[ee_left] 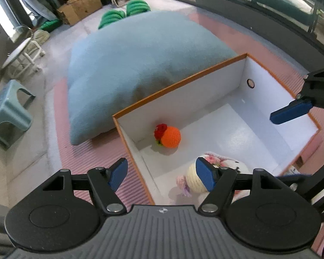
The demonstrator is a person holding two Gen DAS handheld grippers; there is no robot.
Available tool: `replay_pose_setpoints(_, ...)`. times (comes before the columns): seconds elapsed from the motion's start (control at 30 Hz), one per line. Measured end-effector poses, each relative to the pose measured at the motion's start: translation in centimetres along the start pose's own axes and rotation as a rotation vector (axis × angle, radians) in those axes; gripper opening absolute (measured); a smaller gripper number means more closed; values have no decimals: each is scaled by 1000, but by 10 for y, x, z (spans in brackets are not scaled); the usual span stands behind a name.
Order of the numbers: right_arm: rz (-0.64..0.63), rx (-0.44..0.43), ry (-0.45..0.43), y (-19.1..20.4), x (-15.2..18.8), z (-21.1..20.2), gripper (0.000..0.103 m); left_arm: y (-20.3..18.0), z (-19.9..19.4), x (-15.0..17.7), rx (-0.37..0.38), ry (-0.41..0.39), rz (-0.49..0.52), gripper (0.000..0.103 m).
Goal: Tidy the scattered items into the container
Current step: 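Withdraw both tools from the shoebox back toward the mat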
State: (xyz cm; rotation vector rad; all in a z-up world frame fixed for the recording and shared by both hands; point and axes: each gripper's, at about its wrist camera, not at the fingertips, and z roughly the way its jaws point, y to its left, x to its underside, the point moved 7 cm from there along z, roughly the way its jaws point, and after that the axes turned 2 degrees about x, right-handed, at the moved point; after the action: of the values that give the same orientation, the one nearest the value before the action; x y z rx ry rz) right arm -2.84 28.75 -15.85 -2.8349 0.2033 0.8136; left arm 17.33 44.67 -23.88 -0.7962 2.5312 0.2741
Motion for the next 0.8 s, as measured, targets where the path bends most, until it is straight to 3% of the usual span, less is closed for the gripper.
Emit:
replay_pose_setpoints(0.4, -86, 15, -72, 5, 14, -80, 78, -6, -92, 5, -49, -130, -36, 82)
replay_pose_setpoints(0.67, -107, 24, -101, 7, 26, -123, 78, -17, -139, 15, -27, -229, -80, 82)
replay_pose_setpoints(0.8, -102, 18, -117, 9, 32, -139, 79, -28, -163, 28, -22, -318, -98, 83)
